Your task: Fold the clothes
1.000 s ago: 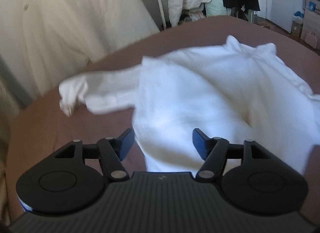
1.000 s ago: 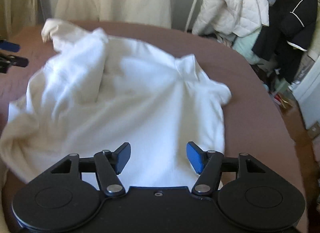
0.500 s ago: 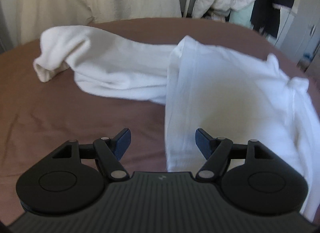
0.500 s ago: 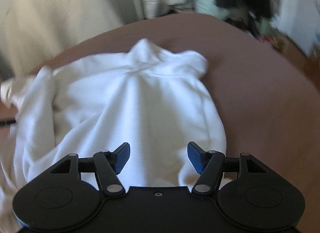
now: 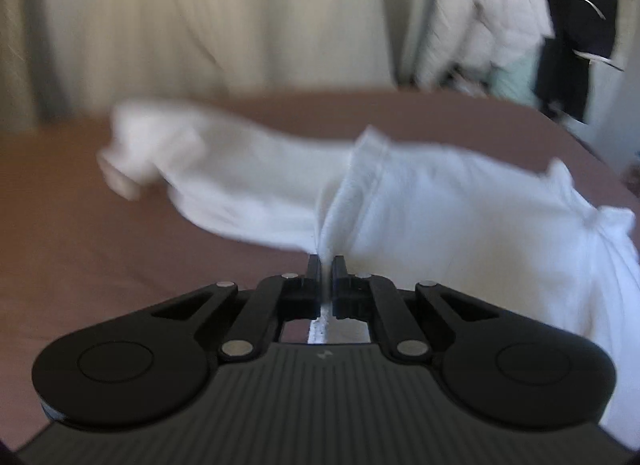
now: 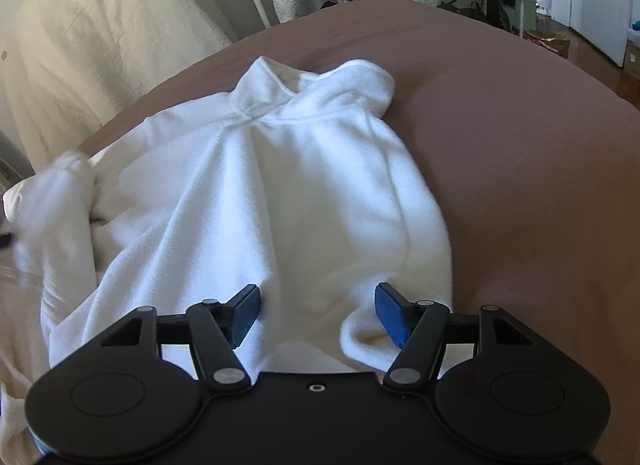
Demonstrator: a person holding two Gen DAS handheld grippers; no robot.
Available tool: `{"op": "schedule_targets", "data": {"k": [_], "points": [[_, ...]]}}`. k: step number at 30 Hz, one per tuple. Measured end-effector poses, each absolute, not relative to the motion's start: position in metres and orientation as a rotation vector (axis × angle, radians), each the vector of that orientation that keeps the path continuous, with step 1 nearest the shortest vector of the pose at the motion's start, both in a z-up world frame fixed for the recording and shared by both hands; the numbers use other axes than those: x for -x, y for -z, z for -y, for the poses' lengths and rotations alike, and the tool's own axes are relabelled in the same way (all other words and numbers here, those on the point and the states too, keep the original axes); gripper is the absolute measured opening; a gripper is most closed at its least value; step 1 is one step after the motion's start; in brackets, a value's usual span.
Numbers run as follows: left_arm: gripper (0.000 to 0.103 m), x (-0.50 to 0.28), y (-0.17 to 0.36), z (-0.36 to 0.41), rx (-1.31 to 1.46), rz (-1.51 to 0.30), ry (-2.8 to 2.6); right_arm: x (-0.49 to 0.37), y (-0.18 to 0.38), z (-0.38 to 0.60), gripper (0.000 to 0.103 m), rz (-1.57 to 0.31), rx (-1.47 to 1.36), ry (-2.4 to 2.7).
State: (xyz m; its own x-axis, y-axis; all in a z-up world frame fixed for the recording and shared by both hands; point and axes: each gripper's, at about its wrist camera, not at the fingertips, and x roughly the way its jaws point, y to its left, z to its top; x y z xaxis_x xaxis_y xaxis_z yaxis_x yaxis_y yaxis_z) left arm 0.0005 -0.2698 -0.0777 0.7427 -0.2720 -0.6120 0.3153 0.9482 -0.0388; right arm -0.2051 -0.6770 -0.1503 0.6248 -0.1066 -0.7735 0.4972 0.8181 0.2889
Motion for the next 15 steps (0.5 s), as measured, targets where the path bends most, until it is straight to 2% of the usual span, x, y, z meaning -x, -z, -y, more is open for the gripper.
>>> {"op": "schedule_targets", "data": {"k": [3, 6, 9, 10, 12, 15], "points": [[0.004, 0.048, 0.048, 0.254, -0.082, -0.571, 0.184, 0.209, 0.150, 0.689, 0.069, -0.803, -0.581, 0.379], [0.005, 0.076, 0.060, 0.238, -0.146, -0.680, 0.004, 0.213, 0.150, 0.701, 0.069, -0.776, -0.647, 0.394], [0.006, 0.068, 0.092, 0.225, -0.162, -0.997, -0.067, 0.213, 0.146, 0.707, 0.069, -0.757, -0.705, 0.400], [0.005, 0.064, 0.092, 0.218, -0.067, -1.077, -0.049, 0.212, 0.143, 0.705, 0.069, -0.746, -0.711, 0.385], [0.006, 0.060, 0.079, 0.209, 0.177, -1.182, 0.047, 0.210, 0.136, 0.700, 0.069, -0.730, -0.694, 0.361], [0.006, 0.057, 0.037, 0.227, 0.230, -1.177, 0.165, 0.207, 0.120, 0.688, 0.069, -0.719, -0.685, 0.351]]}}
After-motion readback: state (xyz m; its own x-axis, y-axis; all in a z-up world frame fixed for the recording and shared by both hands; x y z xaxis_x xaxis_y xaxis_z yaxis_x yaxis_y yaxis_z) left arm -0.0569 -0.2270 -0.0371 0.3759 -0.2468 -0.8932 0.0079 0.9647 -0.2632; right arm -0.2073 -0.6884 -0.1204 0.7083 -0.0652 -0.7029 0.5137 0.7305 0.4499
